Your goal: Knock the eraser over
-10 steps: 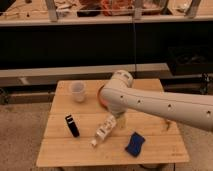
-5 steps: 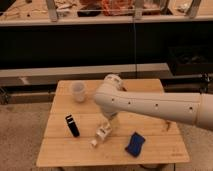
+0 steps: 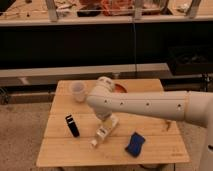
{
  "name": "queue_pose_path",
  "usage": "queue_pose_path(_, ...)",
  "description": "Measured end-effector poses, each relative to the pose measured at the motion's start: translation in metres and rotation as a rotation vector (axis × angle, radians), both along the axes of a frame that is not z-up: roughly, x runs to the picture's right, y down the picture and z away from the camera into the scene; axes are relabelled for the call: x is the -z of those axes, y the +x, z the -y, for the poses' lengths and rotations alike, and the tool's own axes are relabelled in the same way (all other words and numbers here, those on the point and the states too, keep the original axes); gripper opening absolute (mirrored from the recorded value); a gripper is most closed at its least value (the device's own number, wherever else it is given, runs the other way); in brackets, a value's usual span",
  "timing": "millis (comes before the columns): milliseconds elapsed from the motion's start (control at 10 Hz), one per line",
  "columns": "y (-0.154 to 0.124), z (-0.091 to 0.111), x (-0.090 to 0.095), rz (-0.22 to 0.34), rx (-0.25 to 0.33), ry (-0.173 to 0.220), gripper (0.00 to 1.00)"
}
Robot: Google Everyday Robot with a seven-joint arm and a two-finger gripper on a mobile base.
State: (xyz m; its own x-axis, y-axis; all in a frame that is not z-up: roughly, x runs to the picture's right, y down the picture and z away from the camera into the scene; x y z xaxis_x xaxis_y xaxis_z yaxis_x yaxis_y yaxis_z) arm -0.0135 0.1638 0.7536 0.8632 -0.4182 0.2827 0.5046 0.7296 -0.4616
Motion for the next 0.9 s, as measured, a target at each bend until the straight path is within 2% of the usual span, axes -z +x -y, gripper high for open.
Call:
queue_pose_path(200, 0.004, -0.004, -0.005, 0.009, 0.008, -0.005, 0.80)
queue_pose_path(500, -0.014, -0.007, -0.009, 0.031, 0.019, -0.013, 0.80)
queue_pose_path(700, -0.013, -0.008, -0.012, 0.036, 0.019, -0.017, 0.80)
queue_pose_path(900, -0.013, -0.008, -0.014, 0.043, 0.021, -0.021, 0.76)
